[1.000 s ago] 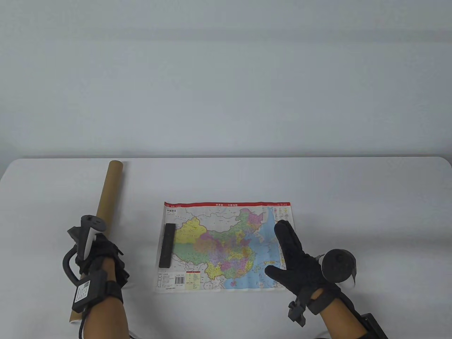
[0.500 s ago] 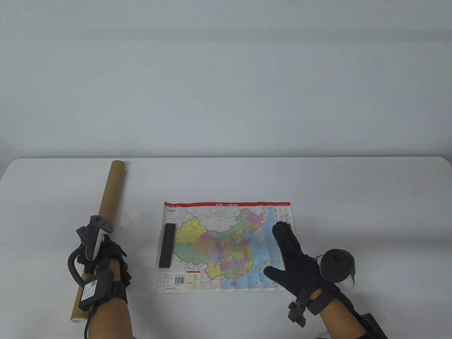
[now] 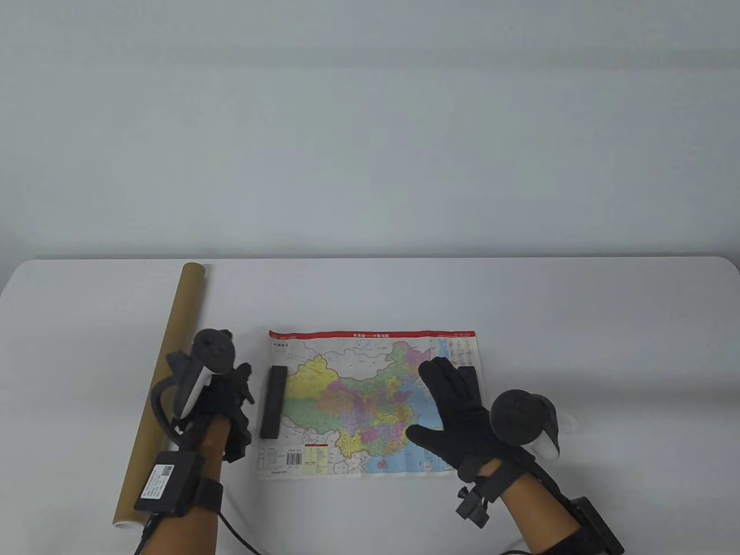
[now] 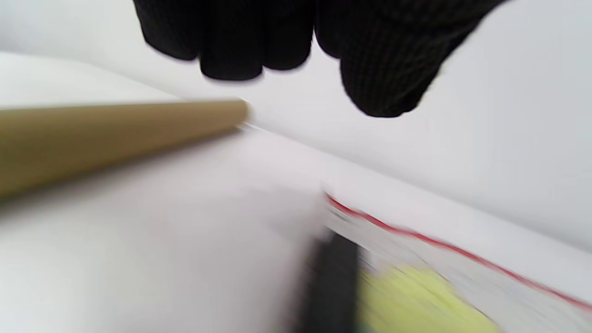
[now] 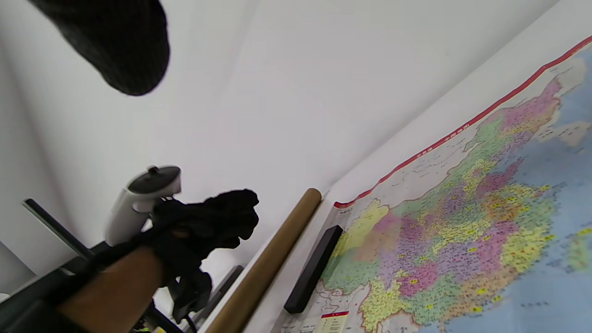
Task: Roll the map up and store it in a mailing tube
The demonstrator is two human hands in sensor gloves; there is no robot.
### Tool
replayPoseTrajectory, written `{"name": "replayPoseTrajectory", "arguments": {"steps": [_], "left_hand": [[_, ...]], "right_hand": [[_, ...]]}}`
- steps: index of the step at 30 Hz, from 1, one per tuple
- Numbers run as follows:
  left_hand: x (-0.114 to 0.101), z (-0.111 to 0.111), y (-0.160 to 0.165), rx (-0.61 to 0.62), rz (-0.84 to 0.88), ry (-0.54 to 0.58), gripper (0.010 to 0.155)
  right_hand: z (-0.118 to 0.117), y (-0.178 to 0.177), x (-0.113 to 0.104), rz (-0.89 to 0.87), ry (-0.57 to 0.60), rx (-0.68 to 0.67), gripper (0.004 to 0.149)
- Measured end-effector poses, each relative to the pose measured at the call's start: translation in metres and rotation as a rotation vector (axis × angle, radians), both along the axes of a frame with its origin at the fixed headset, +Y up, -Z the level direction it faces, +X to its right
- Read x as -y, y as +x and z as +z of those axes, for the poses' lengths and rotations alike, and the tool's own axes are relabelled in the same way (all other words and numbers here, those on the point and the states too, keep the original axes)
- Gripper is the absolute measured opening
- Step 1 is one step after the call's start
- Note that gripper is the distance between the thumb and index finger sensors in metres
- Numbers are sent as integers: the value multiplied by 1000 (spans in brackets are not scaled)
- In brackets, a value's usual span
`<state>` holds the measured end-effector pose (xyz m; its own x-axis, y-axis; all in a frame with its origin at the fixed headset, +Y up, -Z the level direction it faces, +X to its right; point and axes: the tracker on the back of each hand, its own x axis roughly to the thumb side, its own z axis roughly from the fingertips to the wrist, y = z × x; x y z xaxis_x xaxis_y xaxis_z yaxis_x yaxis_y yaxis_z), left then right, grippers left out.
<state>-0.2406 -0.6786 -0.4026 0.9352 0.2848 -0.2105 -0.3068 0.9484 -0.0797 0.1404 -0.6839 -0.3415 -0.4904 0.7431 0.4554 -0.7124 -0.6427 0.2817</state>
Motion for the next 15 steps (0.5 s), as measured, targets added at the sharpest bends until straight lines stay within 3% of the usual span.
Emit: {"name": "replayPoseTrajectory", "arguments": {"steps": [4,10,12,15], "left_hand": [[27,2,39,38,-77,-141,58],[79,-4,54,-25,-340,-339,73],[80,-4,56,-58,-365,-273,69],[80,-6,57,-92,-362,-297,67]], "right_hand": [[-14,-44,-3,189,-40,20,88],[-24,-111,21,473,-53,-17,83],[-25,-127,35,537,-73,-28,82],[-28,-144,63,608,-140,-43,80]]}}
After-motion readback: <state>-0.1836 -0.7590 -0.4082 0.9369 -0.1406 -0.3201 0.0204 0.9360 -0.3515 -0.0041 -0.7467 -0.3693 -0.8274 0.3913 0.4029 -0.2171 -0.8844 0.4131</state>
